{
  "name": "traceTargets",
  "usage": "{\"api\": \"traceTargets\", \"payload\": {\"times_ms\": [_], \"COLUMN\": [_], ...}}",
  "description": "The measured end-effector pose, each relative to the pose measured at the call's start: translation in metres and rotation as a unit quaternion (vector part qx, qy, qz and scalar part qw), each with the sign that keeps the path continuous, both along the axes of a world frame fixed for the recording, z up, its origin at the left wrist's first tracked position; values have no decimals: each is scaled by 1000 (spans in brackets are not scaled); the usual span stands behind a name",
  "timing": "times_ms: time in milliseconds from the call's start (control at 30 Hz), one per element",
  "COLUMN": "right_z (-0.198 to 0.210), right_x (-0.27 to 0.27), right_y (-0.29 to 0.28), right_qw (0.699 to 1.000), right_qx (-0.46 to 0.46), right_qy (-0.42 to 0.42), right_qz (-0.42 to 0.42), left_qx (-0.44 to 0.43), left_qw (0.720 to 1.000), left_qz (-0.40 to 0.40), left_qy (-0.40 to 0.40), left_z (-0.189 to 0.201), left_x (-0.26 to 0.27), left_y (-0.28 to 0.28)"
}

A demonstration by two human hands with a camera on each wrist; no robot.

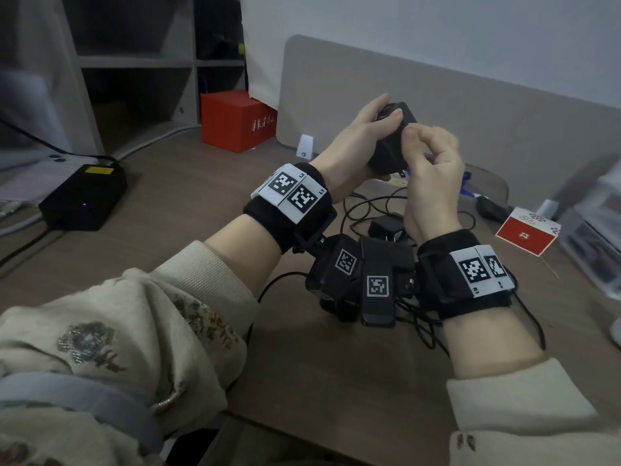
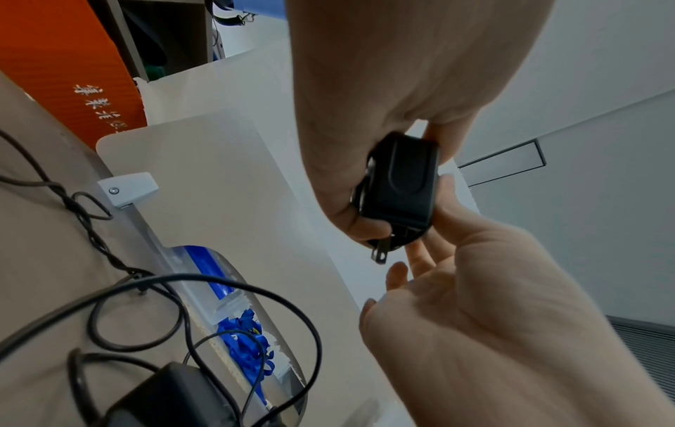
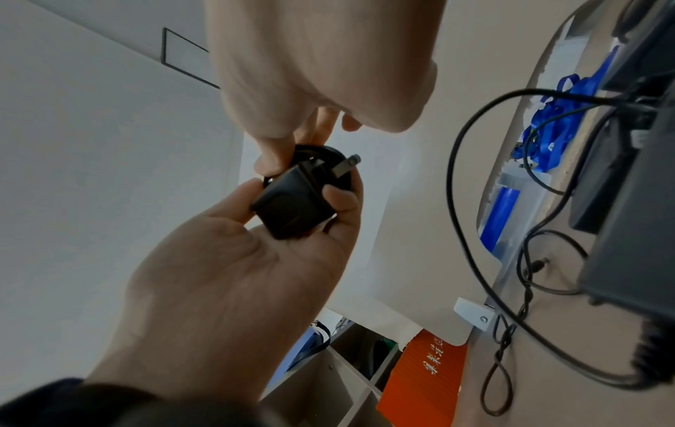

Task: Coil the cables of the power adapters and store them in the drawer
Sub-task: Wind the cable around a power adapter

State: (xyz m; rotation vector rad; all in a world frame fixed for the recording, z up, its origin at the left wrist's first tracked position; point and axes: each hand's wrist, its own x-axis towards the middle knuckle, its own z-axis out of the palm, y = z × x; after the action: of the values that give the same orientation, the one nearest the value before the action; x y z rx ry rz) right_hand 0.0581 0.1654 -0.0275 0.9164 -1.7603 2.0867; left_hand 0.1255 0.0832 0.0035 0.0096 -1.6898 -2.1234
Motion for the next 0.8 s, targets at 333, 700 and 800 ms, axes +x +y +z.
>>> {"api": "traceTargets", "payload": {"times_ms": [333,700,800], "right_z": [-1,4,5], "right_x": [-4,-3,0], "right_y": [7,10,9], "right_qw": [991,997,996], "right_qx": [45,-51,-55], "right_qy": [104,-11,-24], "right_qz": [-72,64,72], "left_qx": [-40,-46,-43], "left_qw": [999,999,999], "left_qz": [8,2,10], "left_qy": [-2,-5,-5], "left_z": [-1,1,0], "left_x": [-5,-3,-5], "left_y": [-4,-5,-6]}}
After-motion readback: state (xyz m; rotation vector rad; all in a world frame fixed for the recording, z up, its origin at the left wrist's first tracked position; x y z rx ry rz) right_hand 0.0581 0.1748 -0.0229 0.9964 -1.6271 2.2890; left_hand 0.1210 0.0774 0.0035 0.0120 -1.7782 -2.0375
